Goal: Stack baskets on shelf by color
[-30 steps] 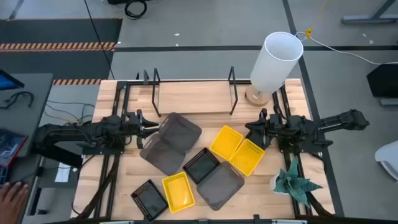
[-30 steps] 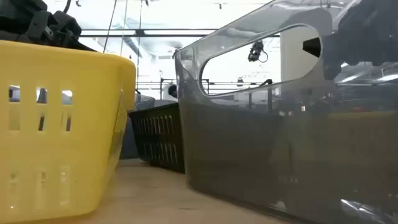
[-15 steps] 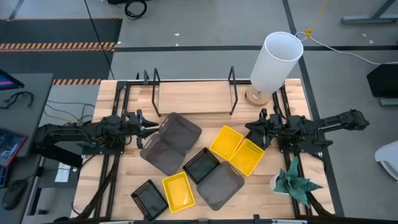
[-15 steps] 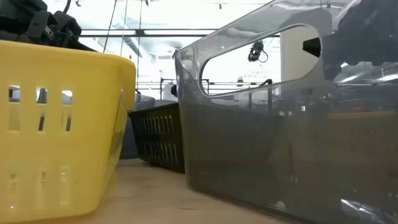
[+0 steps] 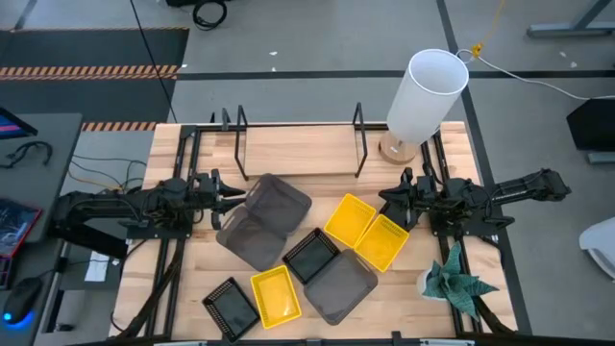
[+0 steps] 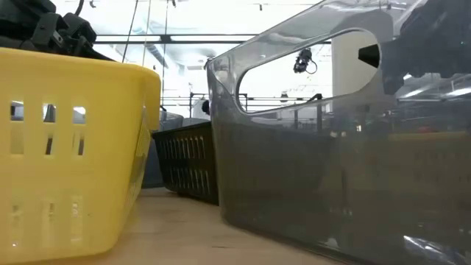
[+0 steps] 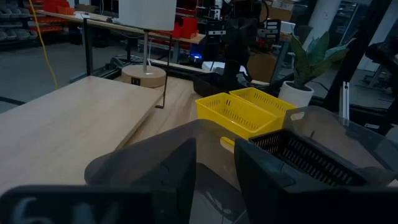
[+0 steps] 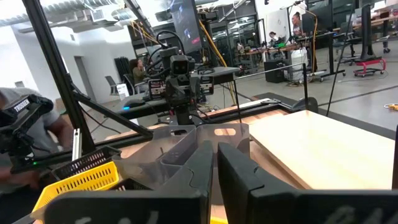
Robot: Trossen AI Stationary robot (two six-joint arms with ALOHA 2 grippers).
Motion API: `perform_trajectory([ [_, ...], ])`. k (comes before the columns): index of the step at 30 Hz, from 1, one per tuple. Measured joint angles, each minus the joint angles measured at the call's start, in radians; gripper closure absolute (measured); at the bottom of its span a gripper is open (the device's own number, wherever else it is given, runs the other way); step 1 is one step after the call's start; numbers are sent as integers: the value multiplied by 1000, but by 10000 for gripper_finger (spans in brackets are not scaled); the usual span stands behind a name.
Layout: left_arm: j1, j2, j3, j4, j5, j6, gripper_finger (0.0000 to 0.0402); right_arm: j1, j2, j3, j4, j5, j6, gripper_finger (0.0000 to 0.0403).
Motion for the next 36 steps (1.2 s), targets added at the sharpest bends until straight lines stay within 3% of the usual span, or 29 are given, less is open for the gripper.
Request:
perform_trajectory([
  [16,0,0,0,2,0,-21,285,0,0,0,0,0,0,375],
  [18,0,0,0,6,0,-108,285,0,0,0,0,0,0,375],
  [20,0,0,0,10,16,-288,285,0,0,0,0,0,0,375],
  [23,0,0,0,11,117,-562,285,0,0,0,0,0,0,375],
  [25,-1,0,0,31,160,-651,285,0,0,0,0,0,0,375],
  [36,0,0,0,33,87,-658,285,0,0,0,0,0,0,375],
])
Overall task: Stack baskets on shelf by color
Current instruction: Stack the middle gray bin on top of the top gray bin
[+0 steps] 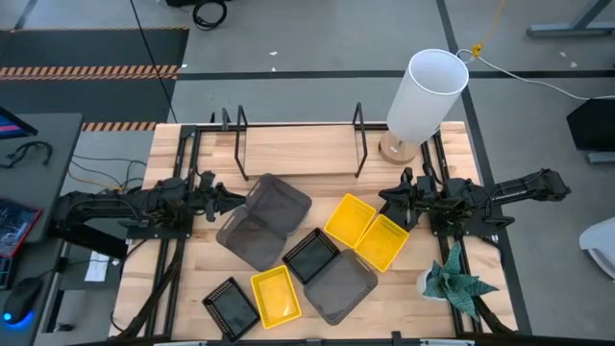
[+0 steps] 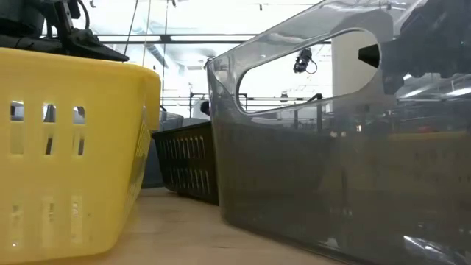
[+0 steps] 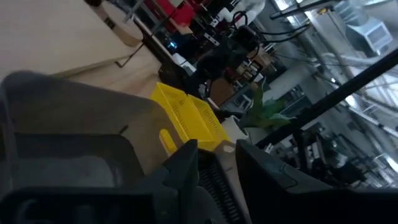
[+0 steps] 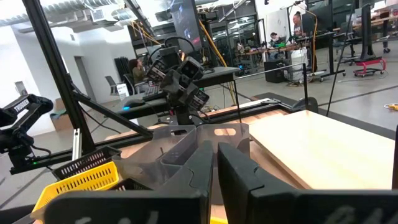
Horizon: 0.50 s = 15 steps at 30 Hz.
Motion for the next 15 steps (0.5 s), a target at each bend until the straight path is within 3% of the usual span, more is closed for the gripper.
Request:
perform_trajectory([
  [8,0,0,0,59,21,0,285,0,0,0,0,0,0,375],
  [15,-84,44,26,294,53,229,285,0,0,0,0,0,0,375],
])
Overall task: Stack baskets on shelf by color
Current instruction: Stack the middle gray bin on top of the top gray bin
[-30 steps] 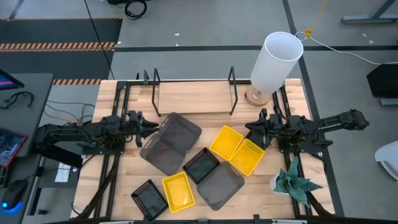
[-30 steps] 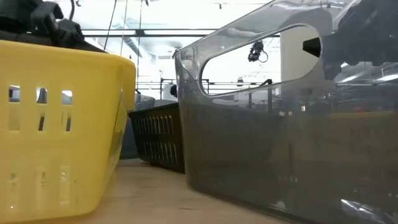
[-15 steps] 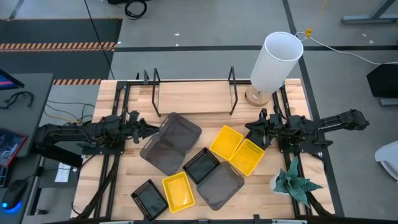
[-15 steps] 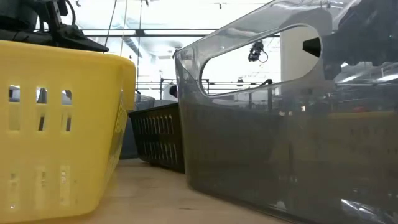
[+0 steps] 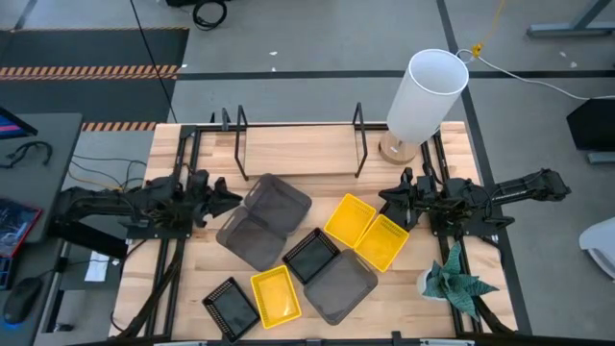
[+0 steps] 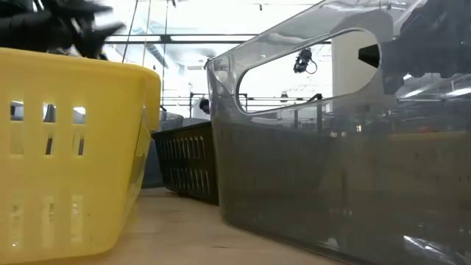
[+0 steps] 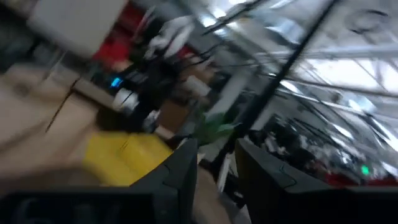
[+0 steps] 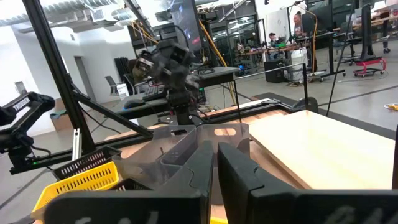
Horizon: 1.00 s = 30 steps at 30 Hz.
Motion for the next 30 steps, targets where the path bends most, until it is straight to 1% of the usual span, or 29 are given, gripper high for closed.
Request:
perform_trajectory([
  [1,-26,14,14,22,-22,47,285,0,0,0,0,0,0,375],
  [6,-139,99,95,104,-196,280,285,0,0,0,0,0,0,375],
  [8,-167,135,129,135,-237,344,285,0,0,0,0,0,0,375],
  [11,-188,182,170,184,-263,394,285,0,0,0,0,0,0,375],
  [20,-190,252,233,370,-264,478,285,0,0,0,0,0,0,375],
  [22,-190,283,256,345,-264,478,285,0,0,0,0,0,0,375],
  [24,-190,321,292,267,-264,463,285,0,0,0,0,0,0,375],
  [30,-205,458,453,-81,-265,358,285,0,0,0,0,0,0,375],
])
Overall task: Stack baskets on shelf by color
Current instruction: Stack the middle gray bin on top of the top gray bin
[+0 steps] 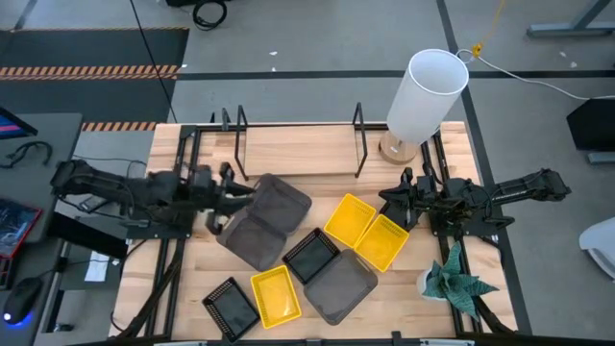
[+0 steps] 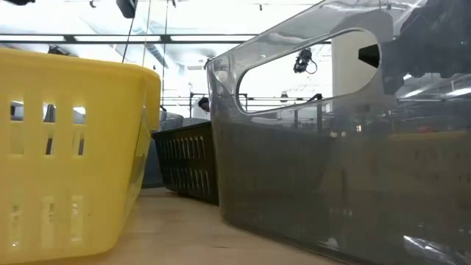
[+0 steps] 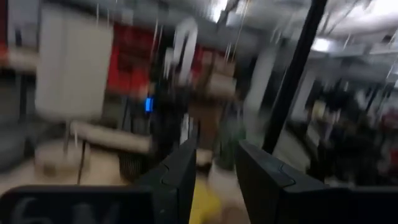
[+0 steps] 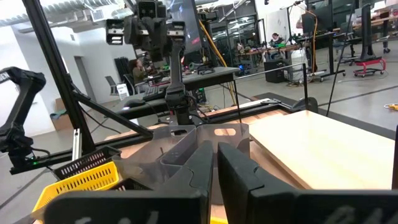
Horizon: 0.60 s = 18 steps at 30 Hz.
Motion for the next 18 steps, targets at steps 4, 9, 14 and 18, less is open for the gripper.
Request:
perform_trajectory([
  [4,-68,119,103,-196,-37,-97,285,0,0,0,0,0,0,375],
  [9,-186,277,236,-415,-133,-253,285,0,0,0,0,0,0,375],
  [14,-260,435,381,-694,-152,-483,285,0,0,0,0,0,0,375],
  [18,-291,553,514,-937,-145,-647,285,0,0,0,0,0,0,375],
])
